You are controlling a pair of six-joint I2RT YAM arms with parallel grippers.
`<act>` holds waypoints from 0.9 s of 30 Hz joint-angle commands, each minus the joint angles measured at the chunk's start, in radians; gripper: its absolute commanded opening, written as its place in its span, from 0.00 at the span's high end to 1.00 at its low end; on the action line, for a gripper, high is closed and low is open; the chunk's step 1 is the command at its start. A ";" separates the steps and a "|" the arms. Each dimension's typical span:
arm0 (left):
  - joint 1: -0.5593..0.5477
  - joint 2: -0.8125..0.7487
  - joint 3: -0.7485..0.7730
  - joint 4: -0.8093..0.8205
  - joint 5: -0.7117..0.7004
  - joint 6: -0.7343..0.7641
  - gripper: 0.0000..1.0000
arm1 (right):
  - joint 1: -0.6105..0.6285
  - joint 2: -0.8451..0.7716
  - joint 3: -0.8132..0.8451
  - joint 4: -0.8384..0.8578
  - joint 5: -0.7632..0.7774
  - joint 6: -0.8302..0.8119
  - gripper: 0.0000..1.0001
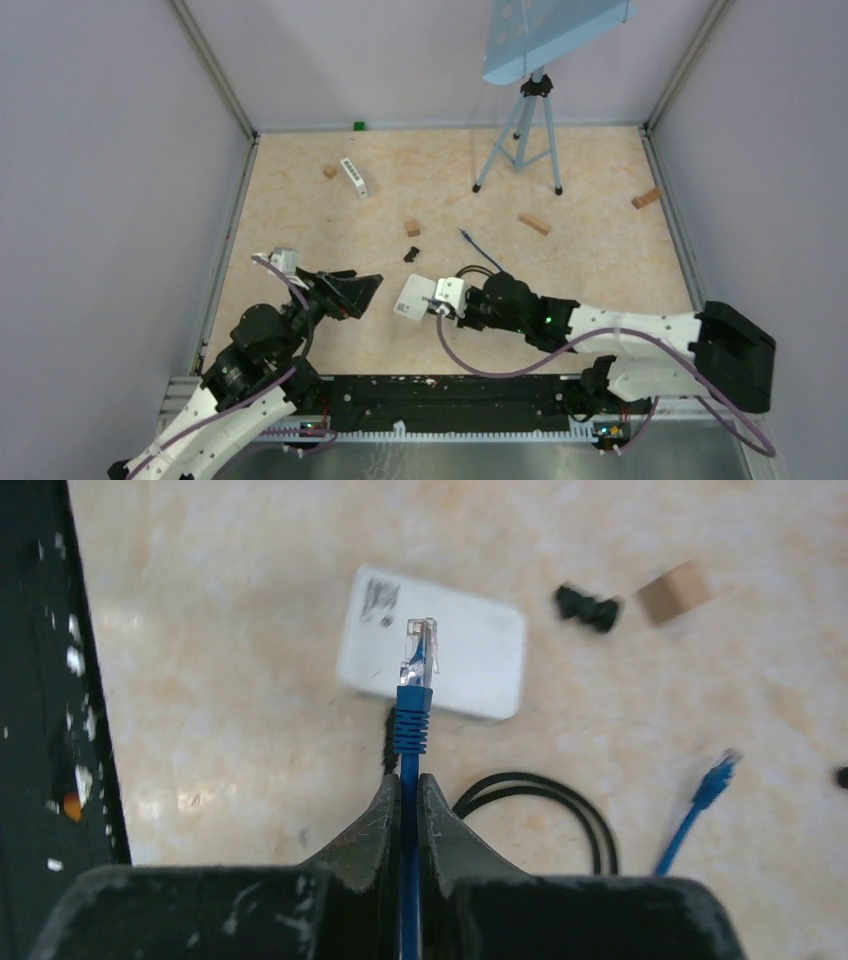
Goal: Insert the plug into the switch port
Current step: Pick up the connector from the center of the board.
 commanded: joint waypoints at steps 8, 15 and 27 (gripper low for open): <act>0.001 0.066 -0.133 0.536 0.375 0.217 0.01 | -0.005 -0.419 -0.193 0.436 0.172 0.149 1.00; 0.001 0.080 -0.217 0.739 0.520 0.350 0.01 | -0.005 -0.558 -0.363 0.688 0.125 0.039 1.00; 0.002 0.326 -0.271 1.022 0.798 0.611 0.13 | -0.005 -0.540 -0.390 0.692 0.005 -0.438 1.00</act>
